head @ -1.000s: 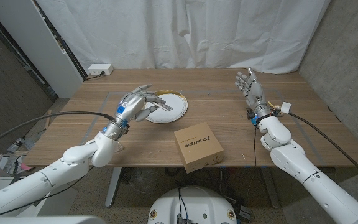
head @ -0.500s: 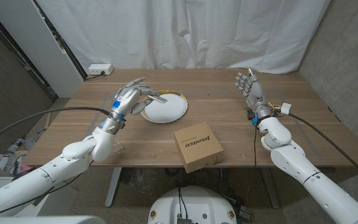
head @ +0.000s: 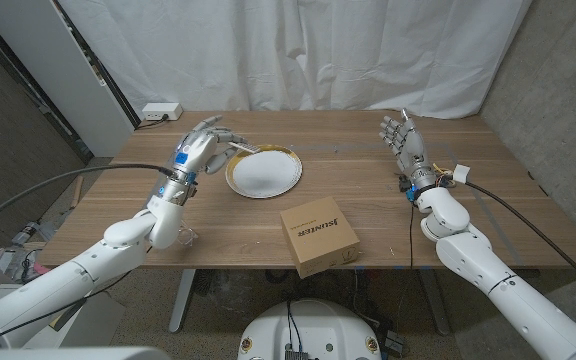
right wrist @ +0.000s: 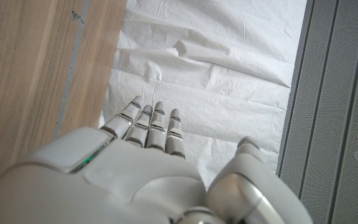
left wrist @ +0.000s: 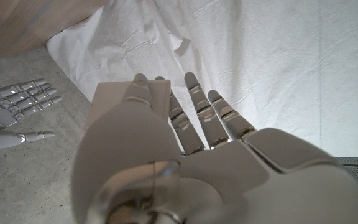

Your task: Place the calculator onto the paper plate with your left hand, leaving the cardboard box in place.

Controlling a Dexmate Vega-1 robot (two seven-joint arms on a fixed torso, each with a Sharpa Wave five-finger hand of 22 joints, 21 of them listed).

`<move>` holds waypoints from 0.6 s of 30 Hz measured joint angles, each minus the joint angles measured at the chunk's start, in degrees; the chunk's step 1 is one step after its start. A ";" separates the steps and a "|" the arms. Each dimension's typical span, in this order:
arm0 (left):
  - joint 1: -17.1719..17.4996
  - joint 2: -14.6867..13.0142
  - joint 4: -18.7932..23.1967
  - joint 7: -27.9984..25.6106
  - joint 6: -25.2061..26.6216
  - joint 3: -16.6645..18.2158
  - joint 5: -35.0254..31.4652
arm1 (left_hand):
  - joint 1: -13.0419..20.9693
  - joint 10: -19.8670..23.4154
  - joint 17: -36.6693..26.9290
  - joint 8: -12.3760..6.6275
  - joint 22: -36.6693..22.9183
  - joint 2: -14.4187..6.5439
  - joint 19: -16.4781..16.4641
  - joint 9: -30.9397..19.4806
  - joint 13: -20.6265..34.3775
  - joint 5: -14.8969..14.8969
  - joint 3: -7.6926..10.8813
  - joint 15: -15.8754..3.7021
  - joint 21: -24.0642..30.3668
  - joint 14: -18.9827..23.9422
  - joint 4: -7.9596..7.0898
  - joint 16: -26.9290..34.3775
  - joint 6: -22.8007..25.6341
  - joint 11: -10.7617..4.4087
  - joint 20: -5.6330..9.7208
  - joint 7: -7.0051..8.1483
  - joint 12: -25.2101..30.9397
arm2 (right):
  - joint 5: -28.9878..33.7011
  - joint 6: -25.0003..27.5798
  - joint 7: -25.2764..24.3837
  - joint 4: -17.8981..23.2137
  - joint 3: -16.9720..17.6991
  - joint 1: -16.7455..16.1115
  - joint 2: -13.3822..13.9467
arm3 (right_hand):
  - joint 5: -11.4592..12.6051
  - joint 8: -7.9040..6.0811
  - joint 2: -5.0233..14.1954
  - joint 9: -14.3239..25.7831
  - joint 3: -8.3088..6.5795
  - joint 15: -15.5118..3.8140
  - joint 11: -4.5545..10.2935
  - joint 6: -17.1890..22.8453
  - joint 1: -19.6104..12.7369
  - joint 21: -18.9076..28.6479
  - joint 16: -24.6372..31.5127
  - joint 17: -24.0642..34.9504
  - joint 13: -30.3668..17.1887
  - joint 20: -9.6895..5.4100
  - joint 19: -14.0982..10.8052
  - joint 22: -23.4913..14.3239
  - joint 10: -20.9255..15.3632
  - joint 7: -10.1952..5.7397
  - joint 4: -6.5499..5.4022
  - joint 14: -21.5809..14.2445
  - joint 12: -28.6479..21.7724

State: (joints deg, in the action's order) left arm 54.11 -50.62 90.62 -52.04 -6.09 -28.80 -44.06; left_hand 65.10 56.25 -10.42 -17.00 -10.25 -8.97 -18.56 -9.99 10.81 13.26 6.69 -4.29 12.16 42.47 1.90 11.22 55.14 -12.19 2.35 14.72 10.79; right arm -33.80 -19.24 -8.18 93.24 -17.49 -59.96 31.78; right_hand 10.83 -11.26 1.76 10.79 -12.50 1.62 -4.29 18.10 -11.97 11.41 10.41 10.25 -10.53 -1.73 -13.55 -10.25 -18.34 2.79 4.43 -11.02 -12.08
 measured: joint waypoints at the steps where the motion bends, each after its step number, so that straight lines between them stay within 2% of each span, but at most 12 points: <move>1: -0.36 0.14 -0.33 0.00 0.05 -0.17 0.01 | 0.00 0.00 0.00 0.04 0.00 0.00 0.00 0.00 0.01 0.00 0.00 -0.17 0.00 0.17 0.00 0.00 0.12 0.00 0.00 0.12 0.00 | -0.05 0.04 0.03 -0.06 0.00 0.06 -0.01 | 0.00 0.00 0.00 0.00 0.00 0.00 0.00 0.00 0.00 0.00 0.00 0.00 0.00 0.00 0.00 0.00 0.00 0.00 0.00 0.00 0.00; 18: -7.59 2.60 -7.97 1.12 1.33 -4.49 0.75 | 0.00 0.31 0.00 0.53 0.00 0.00 0.00 -0.01 0.00 -0.44 0.21 -0.23 0.00 0.23 -0.20 0.00 0.31 -0.31 0.00 0.31 -0.01 | -0.02 0.17 -0.76 -0.65 -0.12 0.15 -0.51 | 0.00 0.00 0.00 0.00 0.00 0.00 0.00 0.00 0.00 0.00 0.00 0.00 0.00 0.00 0.00 0.00 0.00 0.00 0.00 0.00 0.00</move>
State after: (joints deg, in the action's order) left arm 46.52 -48.02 82.65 -50.92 -4.76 -33.29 -43.31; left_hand 65.10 56.56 -10.42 -16.48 -10.25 -8.97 -18.56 -10.00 10.81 12.81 6.91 -4.51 12.16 42.70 1.70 11.22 55.45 -12.50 2.34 15.03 10.79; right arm -33.82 -19.07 -8.94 92.59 -17.61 -59.81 31.28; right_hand 10.83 -11.27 1.76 10.79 -12.51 1.62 -4.29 18.10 -11.98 11.41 10.41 10.25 -10.53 -1.73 -13.55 -10.25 -18.34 2.78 4.43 -11.02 -12.09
